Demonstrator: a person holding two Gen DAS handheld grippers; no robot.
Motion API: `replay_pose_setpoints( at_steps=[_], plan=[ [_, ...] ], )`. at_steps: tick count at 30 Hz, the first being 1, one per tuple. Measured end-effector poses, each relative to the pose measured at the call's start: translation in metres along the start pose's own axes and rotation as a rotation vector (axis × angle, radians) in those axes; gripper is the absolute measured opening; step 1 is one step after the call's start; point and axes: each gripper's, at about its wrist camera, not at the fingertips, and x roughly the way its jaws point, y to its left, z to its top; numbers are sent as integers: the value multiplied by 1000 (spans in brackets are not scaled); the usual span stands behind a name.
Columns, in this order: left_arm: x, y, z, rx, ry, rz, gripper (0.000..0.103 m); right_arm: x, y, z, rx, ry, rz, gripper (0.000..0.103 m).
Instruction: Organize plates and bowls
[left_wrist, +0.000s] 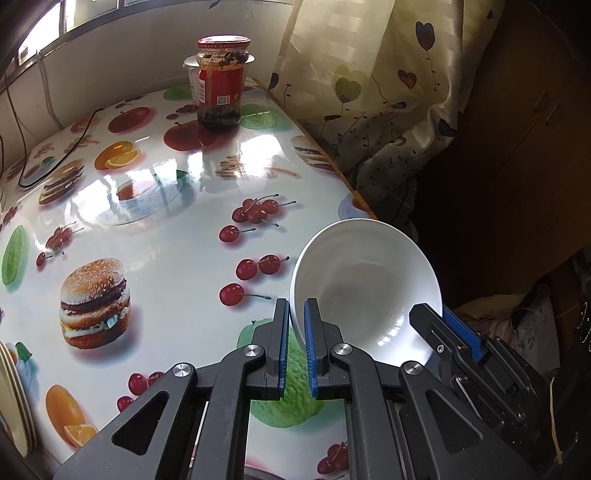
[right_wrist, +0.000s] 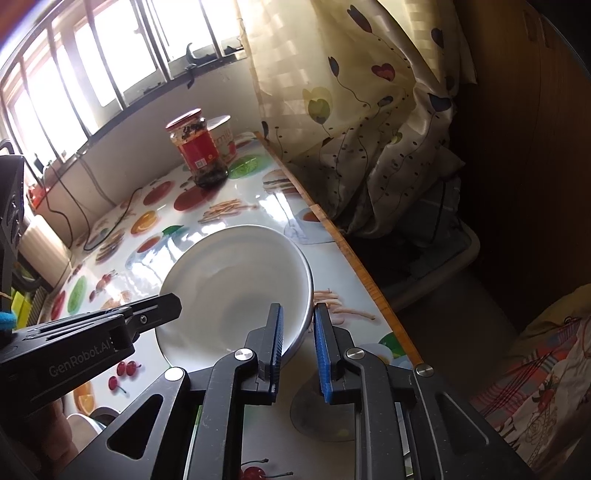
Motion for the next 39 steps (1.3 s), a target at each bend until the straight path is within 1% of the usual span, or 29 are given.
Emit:
replay_pose_setpoints(
  at_steps=[7,12,24,28,39],
  plan=[
    [-20,0,-3,14,-36,-11,8,-15,3,-2,1,-25,12,17],
    [-33,4,-8,4,-52,-25,8,-30,10,-5,-8,-47,17,17],
    [-64,15,-26,-6,-88,-56,8,-66,28,-15,-39,-85,30,17],
    [-73,21,-33,-26,-98,-73,8,-77,34,-20,-44,-96,37,17],
    [-100,35,-53,-42,-143,-80,8,-97,53,-35,-63,-105,60,17]
  ],
)
